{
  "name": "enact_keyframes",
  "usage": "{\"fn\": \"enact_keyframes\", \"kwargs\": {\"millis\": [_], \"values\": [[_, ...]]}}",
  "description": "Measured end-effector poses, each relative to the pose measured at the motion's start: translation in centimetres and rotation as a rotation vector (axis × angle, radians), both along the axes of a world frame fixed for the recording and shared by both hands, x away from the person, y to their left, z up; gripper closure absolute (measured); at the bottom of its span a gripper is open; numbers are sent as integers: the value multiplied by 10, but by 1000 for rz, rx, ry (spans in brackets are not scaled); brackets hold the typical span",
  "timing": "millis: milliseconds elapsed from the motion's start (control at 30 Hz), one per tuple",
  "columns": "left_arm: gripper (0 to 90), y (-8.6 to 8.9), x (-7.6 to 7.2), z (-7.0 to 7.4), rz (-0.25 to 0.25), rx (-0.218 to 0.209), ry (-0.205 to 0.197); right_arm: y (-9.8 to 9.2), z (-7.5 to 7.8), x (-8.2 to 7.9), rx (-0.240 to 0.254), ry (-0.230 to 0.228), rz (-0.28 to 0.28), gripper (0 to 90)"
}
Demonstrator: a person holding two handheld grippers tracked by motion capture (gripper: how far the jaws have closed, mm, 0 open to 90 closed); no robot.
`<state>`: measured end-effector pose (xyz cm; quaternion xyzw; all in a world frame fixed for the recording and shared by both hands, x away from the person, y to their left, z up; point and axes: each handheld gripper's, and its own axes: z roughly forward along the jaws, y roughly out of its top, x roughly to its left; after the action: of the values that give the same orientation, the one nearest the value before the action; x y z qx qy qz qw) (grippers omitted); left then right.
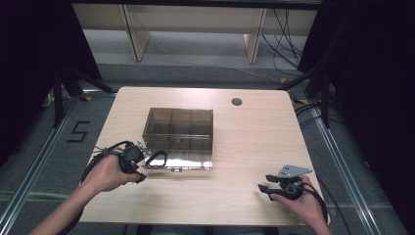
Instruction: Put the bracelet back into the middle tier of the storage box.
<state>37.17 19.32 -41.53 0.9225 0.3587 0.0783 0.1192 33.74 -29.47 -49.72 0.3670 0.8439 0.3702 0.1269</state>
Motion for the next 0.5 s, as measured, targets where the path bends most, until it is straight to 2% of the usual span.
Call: {"fn": "enact_keyframes", "kwargs": {"millis": [167,267,367,500], "values": [[516,6,-11,-5,4,2,5,0,0,0,-5,-5,5,490],[511,10,-17,-8,15,-13,-1,0,0,1,-5,-6,5,490],[506,15,-20,-9,11,-4,3,0,0,1,-3,-7,4,490],[503,23,-23,-14,45,-21,4,-1,0,1,-12,-19,11,490]]}}
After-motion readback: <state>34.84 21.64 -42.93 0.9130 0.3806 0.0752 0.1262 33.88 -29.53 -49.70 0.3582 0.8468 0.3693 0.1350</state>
